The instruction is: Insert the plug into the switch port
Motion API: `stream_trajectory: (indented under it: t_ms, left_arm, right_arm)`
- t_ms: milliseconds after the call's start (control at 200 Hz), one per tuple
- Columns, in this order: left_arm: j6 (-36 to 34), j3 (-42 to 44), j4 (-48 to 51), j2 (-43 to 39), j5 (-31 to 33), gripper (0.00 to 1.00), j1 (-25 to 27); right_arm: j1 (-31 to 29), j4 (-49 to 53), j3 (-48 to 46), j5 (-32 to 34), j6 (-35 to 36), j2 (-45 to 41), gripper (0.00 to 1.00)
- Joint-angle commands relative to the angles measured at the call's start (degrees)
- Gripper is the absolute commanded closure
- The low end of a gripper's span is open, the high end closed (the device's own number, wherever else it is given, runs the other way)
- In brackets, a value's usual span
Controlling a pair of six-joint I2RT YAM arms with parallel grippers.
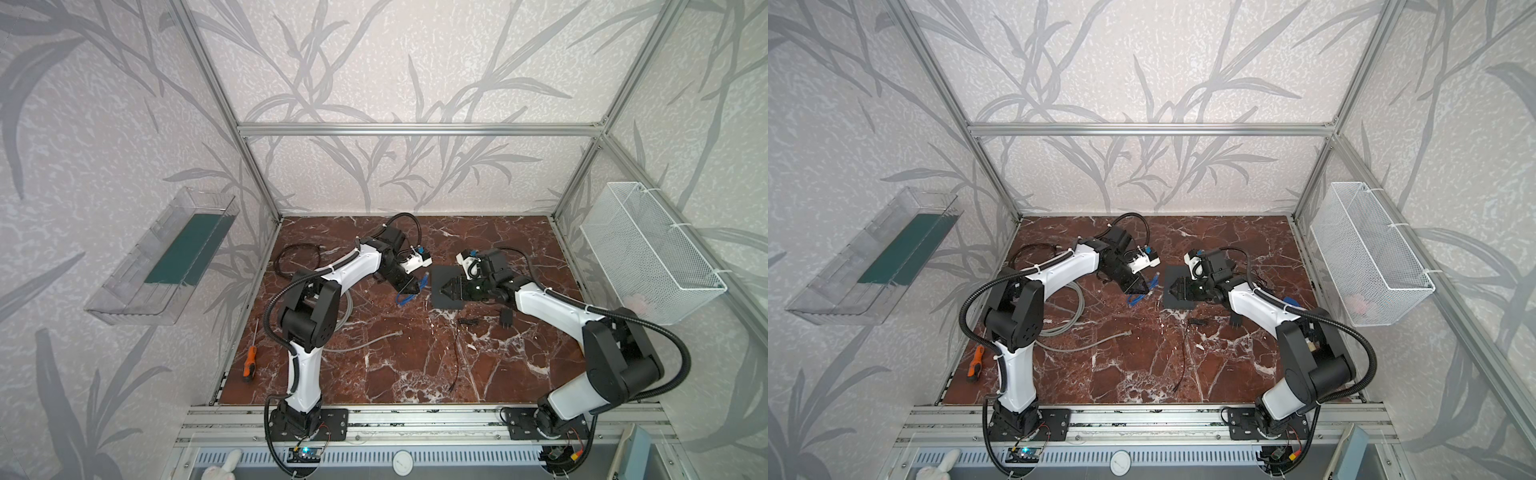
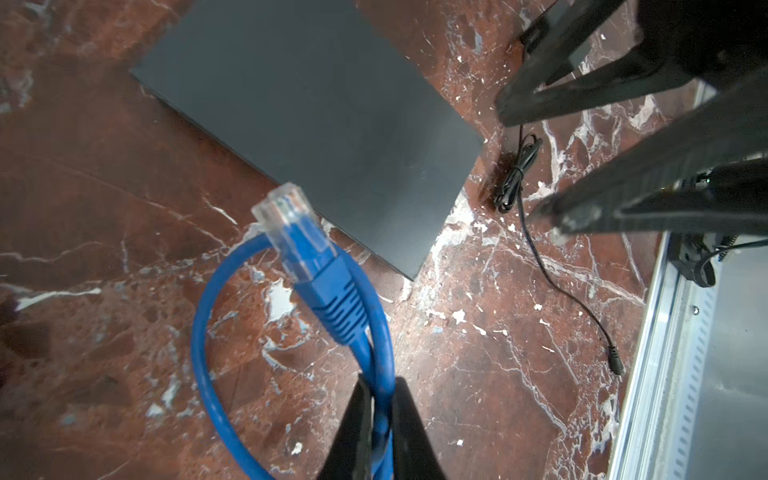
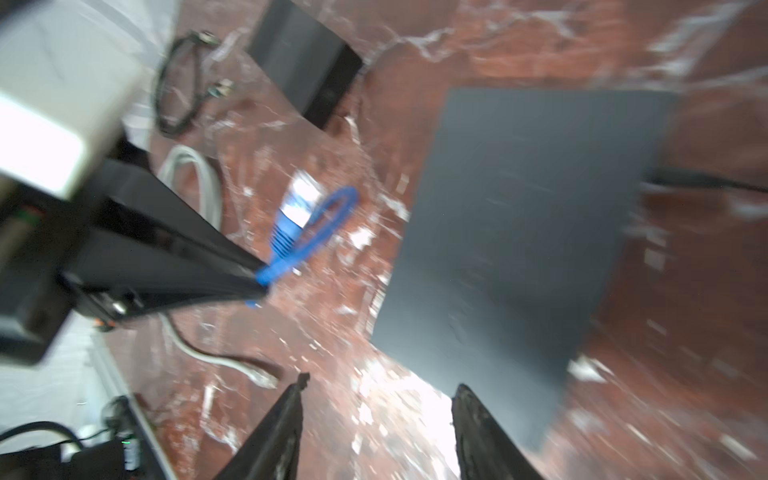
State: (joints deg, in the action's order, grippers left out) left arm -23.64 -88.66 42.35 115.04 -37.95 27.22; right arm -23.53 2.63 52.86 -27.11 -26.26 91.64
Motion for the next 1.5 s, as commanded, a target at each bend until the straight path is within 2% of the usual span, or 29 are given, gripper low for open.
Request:
stream_trajectory:
  t_ms: [0, 205, 350, 580, 700, 990, 1110, 1265, 1380, 1494]
  left_arm:
    - [-3.11, -1.34, 3.24, 0.71, -3.14, 0.87, 0.31]
    - [-4.33, -1.42, 4.58, 0.44, -3.37, 0.88, 0.4]
    - [-4.48, -1.43, 4.85, 0.3, -3.18, 0.88, 0.38]
    - [-4.38, -0.9, 4.51, -0.15, -3.43, 0.88, 0.46]
    - [-4.07, -0.33, 3.78, -0.43, -3.45, 0.88, 0.46]
    - [-2.1, 0.46, 1.6, -0.59, -1.8, 0.88, 0.23]
    - [-0.53, 1.27, -0.63, -0.8, 0.51, 0.82, 0.12]
    - [3.42, 2.48, -5.37, -1.69, 3.59, 0.63, 0.11]
    - [12.11, 5.21, -14.7, -3.86, 3.59, 0.58, 0.45]
    - [20.09, 10.98, -26.95, -7.28, 2.67, 0.56, 1.19]
  right_arm:
    - [0.09, -14.62, 2.36, -7.91, -7.03, 4.07, 0.43]
    - [0.06, -21.26, 4.57, -10.6, -14.16, 11.36, 0.45]
    - [-0.09, -23.01, 5.4, -11.83, -16.13, 13.76, 0.48]
    - [-0.09, -24.86, 6.07, -13.65, -18.89, 16.18, 0.62]
    - [-0.1, -25.9, 5.75, -14.38, -19.61, 16.71, 0.64]
    - [0.28, -25.35, 3.67, -12.71, -21.83, 15.27, 0.81]
    - [0.33, -22.76, 2.87, -11.34, -23.62, 13.65, 0.85]
    - [0.39, -13.63, 4.63, -6.21, -25.15, 12.26, 0.86]
    - [0.27, -8.66, 7.34, -3.15, -25.85, 11.98, 0.87]
    - [0.24, -5.72, 9.06, -1.17, -29.53, 12.64, 0.88]
